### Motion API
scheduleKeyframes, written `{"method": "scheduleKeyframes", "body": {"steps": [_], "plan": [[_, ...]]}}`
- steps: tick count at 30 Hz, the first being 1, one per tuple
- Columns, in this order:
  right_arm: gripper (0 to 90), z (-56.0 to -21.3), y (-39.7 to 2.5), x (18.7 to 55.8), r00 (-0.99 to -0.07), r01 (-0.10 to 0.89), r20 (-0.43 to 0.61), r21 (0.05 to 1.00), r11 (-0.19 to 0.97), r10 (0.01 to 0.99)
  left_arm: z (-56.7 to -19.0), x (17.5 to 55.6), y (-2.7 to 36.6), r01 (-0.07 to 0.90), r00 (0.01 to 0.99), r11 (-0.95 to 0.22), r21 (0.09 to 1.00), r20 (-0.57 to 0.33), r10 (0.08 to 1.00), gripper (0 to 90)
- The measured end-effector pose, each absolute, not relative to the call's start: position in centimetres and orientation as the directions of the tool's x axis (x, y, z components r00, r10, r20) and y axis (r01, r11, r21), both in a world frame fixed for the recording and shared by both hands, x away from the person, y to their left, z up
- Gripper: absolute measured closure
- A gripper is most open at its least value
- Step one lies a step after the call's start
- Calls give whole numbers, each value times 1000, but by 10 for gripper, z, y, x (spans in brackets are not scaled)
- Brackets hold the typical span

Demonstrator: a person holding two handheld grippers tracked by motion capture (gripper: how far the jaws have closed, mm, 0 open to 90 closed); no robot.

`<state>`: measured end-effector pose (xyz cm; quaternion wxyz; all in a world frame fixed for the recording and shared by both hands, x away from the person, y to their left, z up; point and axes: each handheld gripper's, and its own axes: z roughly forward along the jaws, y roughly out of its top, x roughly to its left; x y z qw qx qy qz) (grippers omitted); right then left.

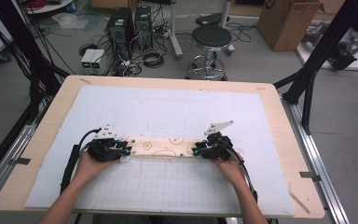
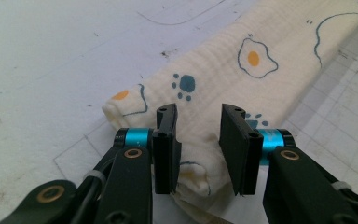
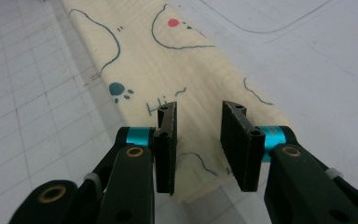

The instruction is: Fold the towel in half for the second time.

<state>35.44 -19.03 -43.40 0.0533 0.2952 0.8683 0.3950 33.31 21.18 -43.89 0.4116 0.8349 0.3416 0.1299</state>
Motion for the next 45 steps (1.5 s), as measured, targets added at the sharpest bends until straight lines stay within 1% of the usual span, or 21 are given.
{"method": "scheduleKeyframes", "body": {"steps": [5,14,21,26,30,34,36,39,43,45], "plan": [[644,-434,-194,353,-820,465,133,721,513,557,-440,333,212,466,730,-428,775,-63,680,664],[638,-439,-190,350,-827,426,73,728,537,558,-442,333,212,468,729,-418,778,-73,680,663],[626,-440,-190,349,-819,435,82,735,520,568,-442,332,211,463,726,-423,779,-61,685,659],[609,-441,-190,348,-809,451,102,739,500,580,-443,332,214,470,724,-394,790,-90,683,649],[577,-441,-191,348,-803,467,127,742,481,583,-441,331,214,458,724,-386,801,-85,685,619],[508,-439,-190,347,-795,479,150,750,456,587,-436,325,217,445,716,-341,828,-100,691,588],[478,-437,-190,345,-792,476,151,760,443,592,-433,322,219,435,718,-346,831,-89,690,575],[437,-432,-192,341,-786,468,150,777,420,599,-430,318,221,434,718,-335,837,-96,690,532],[377,-427,-196,335,-781,458,142,792,403,608,-431,313,224,435,718,-336,835,-97,690,514],[362,-425,-197,332,-775,462,143,793,397,616,-431,313,225,432,718,-338,836,-92,690,507]]}}
